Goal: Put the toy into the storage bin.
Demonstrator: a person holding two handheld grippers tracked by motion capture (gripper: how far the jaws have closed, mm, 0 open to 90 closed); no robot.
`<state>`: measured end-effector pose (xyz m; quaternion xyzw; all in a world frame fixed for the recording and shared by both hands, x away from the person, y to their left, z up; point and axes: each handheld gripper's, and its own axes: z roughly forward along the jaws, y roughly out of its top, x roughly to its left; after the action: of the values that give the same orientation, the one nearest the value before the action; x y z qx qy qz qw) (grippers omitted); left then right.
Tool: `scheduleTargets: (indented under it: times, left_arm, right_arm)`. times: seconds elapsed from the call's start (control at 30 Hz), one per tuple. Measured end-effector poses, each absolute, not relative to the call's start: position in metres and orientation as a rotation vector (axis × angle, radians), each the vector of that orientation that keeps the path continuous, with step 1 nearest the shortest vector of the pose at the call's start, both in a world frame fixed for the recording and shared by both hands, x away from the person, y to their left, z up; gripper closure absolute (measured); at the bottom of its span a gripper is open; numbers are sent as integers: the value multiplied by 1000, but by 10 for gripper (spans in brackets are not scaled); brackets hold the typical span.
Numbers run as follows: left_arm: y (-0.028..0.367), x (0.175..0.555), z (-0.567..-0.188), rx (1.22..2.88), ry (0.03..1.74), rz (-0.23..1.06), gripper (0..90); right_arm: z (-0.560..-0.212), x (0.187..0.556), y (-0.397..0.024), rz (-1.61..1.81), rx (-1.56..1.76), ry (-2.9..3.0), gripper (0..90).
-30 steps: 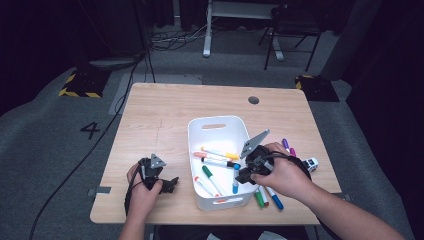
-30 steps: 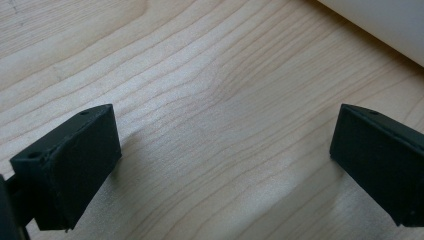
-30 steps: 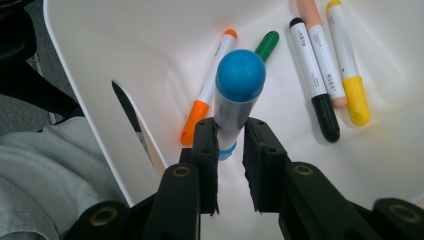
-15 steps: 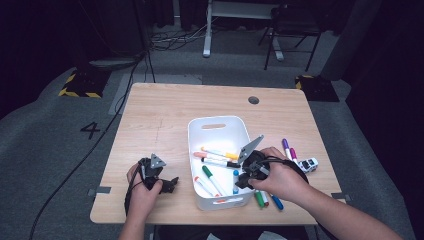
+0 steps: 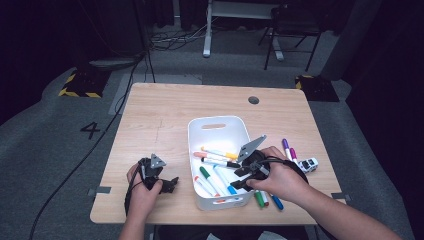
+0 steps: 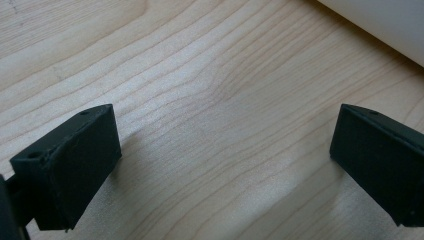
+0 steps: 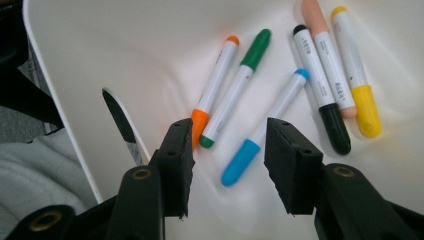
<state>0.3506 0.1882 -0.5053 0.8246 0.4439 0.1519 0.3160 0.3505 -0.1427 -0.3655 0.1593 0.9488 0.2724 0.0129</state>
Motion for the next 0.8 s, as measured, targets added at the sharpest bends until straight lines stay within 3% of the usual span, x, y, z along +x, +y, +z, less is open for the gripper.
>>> scheduleTargets:
  times: [0.37,0.8]
  left_arm:
    - [188,351,-505,2171,1169,400,1]
    - [188,351,-505,2171,1169,399,1]
  right_arm:
    - [-335,347,-174,992,630,2840,538]
    - [-331,353,-227,1036,810,2737,537]
